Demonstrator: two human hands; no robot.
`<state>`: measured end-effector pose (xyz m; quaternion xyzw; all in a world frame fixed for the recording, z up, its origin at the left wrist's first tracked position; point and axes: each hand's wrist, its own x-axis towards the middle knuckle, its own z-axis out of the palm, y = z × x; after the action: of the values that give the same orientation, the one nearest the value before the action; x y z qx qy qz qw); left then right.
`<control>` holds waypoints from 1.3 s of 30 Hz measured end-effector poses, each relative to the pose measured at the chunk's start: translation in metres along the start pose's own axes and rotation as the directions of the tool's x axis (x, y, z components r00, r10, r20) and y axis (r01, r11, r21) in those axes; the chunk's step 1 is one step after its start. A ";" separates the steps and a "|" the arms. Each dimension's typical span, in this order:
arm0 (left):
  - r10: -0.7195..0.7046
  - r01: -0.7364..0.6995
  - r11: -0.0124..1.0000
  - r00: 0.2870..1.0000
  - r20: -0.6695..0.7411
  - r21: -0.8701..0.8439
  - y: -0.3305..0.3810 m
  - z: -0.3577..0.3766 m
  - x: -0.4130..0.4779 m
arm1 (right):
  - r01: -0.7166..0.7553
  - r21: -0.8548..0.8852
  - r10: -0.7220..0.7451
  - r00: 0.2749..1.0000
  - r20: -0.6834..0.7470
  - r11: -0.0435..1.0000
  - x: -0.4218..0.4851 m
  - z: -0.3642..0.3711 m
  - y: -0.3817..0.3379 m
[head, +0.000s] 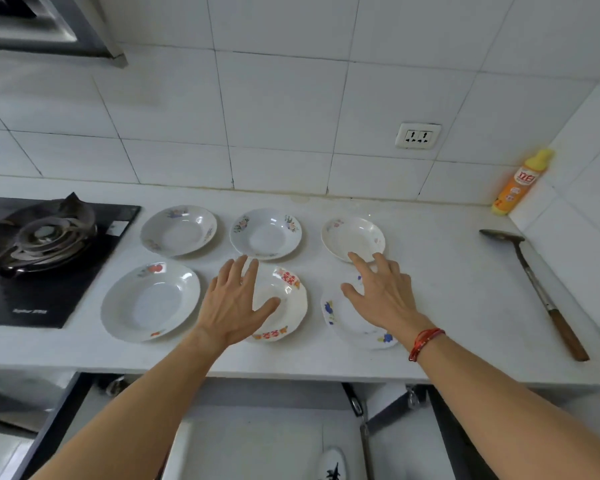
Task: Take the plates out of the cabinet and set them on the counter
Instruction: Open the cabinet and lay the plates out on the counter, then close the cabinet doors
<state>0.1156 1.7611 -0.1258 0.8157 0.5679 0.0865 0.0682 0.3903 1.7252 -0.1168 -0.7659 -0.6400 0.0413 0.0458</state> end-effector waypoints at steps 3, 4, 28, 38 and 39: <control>0.015 -0.015 1.000 1.000 0.014 -0.008 -0.021 -0.004 -0.043 | -0.027 -0.025 0.027 1.000 -0.017 0.999 -0.050 0.005 -0.019; 0.023 -0.023 1.000 1.000 0.001 -0.016 -0.026 -0.007 -0.057 | -0.040 -0.029 0.039 0.999 -0.026 0.999 -0.065 0.005 -0.025; 0.044 -0.044 0.999 0.997 0.057 -0.010 -0.010 -0.004 -0.240 | -0.140 -0.024 0.141 0.988 0.068 0.990 -0.269 0.014 -0.043; 0.201 -0.197 0.980 0.972 0.125 -0.041 0.086 0.025 -0.252 | -0.289 0.011 0.288 0.955 0.072 0.957 -0.340 0.008 0.035; 0.221 -0.216 0.975 0.965 0.141 -0.048 0.098 0.030 -0.253 | -0.322 0.008 0.320 0.944 0.078 0.947 -0.349 0.009 0.047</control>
<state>0.1255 1.4899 -0.1504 0.8763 0.4665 0.0427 0.1125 0.3729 1.3737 -0.1299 -0.8572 -0.5077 0.0839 0.0220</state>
